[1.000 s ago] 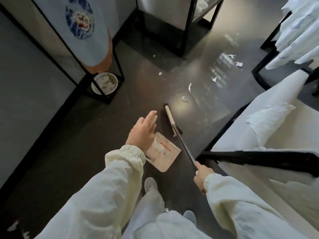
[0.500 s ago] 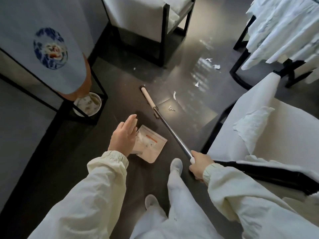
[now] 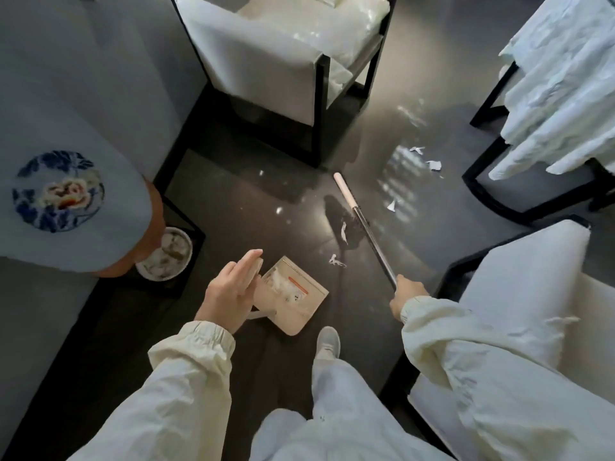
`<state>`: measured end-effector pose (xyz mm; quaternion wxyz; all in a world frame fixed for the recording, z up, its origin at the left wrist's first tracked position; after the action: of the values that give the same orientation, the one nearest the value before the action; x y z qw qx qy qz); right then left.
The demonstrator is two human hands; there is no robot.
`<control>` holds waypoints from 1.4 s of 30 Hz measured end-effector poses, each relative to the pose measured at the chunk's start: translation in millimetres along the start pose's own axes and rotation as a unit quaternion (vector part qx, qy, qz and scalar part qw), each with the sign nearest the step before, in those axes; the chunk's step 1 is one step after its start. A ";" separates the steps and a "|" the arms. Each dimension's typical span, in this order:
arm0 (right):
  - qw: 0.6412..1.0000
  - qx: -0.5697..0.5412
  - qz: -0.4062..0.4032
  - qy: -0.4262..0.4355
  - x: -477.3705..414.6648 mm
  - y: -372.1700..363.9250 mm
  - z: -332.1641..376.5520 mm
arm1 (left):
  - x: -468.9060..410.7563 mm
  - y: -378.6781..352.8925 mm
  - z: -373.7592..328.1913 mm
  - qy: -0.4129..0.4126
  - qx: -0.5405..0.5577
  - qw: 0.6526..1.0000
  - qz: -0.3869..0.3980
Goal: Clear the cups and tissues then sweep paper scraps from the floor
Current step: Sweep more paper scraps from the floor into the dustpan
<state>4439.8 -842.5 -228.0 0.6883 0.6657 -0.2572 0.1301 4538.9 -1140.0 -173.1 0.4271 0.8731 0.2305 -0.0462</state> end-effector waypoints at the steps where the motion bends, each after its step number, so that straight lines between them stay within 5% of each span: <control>1: 1.000 0.012 0.006 0.004 -12.3 4.9 0.9 | -9.7 -6.0 -0.8 0.001 0.001 1.000 0.005; 8: 0.991 0.077 0.090 0.055 -42.5 15.0 9.6 | -70.1 -45.9 -18.7 0.034 0.013 0.999 -0.026; 12: 0.984 -0.014 0.170 0.052 5.2 -4.7 22.0 | -88.7 -57.0 -22.3 0.098 0.042 0.992 -0.069; 17: 0.965 -0.144 0.219 0.030 38.4 15.0 20.9 | -107.6 -74.2 -31.6 0.070 0.040 0.996 -0.036; 29: 0.977 -0.208 0.039 -0.002 -27.1 61.8 13.1 | -170.6 -113.1 -66.6 0.014 0.094 0.995 -0.016; 34: 0.944 -0.317 0.001 -0.091 -121.6 97.5 -17.7 | -222.1 -164.9 -103.4 0.015 0.077 0.997 -0.002; 42: 0.966 -0.233 -0.015 -0.112 -308.3 202.8 -80.1 | -309.0 -259.1 -165.7 0.015 0.014 0.998 0.059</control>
<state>4091.4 -697.2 -216.7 0.7930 0.5013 -0.3455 -0.0193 4130.3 -988.0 -170.5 0.4132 0.8918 0.1842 -0.0110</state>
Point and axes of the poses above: each hand's wrist, its own x-axis away from the middle knuckle, its own y-axis out of the back of the hand, z = x × y, the point moved 4 cm from there along -x, towards the middle knuckle, and after that the axes turned 14 degrees about -z, right-handed, at the moved point
